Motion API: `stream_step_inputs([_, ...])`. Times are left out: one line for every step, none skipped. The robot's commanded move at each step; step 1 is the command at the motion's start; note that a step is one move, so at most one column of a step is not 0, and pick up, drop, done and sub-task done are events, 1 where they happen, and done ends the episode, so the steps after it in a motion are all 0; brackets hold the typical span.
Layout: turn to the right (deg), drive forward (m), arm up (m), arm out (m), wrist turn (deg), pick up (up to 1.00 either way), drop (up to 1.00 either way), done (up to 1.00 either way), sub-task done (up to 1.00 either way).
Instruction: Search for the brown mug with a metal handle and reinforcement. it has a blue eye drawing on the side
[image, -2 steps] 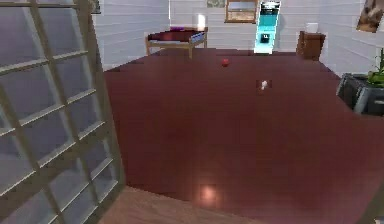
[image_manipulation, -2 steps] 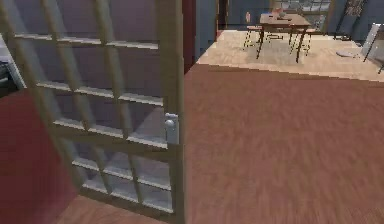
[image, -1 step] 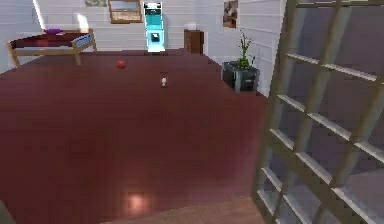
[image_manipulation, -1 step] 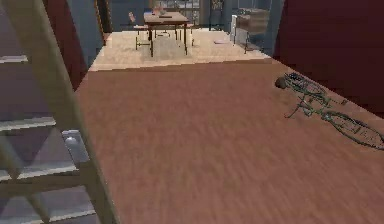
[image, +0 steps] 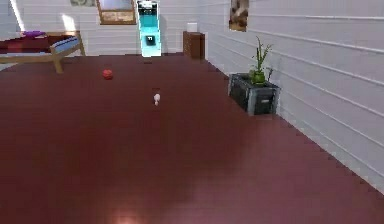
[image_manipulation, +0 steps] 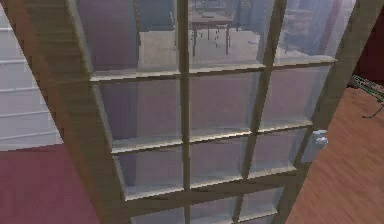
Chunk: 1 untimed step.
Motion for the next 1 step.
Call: stream_step_inputs([6.0, 0.0, 0.0, 0.0, 0.0, 0.0, 0.0, 0.0, 0.0])
